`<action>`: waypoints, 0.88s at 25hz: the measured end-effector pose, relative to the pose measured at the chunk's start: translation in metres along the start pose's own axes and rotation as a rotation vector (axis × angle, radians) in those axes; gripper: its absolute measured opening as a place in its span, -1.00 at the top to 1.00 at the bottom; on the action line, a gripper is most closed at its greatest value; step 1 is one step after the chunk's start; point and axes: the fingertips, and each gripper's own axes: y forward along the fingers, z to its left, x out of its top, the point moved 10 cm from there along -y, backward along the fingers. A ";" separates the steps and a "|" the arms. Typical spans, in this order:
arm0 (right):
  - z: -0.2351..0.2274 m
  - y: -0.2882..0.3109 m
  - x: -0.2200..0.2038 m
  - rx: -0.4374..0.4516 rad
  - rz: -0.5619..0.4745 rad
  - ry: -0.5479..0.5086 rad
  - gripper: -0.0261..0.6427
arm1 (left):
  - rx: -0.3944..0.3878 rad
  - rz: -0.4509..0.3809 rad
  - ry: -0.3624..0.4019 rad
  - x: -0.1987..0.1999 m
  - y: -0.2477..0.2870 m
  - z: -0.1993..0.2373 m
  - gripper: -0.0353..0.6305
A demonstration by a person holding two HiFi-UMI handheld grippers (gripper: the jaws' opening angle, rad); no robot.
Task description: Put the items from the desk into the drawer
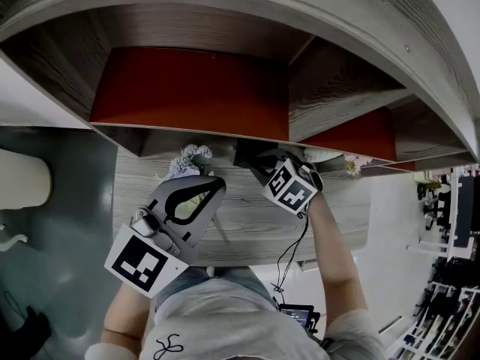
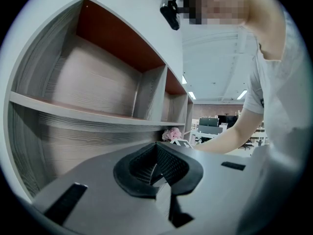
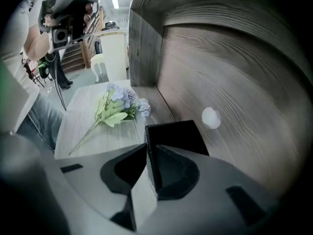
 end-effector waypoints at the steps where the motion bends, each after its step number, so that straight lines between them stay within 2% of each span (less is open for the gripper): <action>1: 0.000 0.001 0.001 0.004 0.005 -0.005 0.71 | 0.002 0.000 0.000 0.000 0.000 0.001 0.87; 7: 0.002 0.009 0.001 0.013 0.085 -0.058 0.73 | 0.011 0.000 -0.016 -0.001 -0.001 0.001 0.87; 17: 0.011 0.004 0.002 -0.020 0.070 -0.114 0.78 | -0.004 -0.005 -0.020 -0.003 0.000 -0.002 0.87; 22: 0.018 -0.006 -0.004 -0.032 0.055 -0.093 0.78 | -0.015 -0.003 -0.020 -0.003 0.001 -0.004 0.87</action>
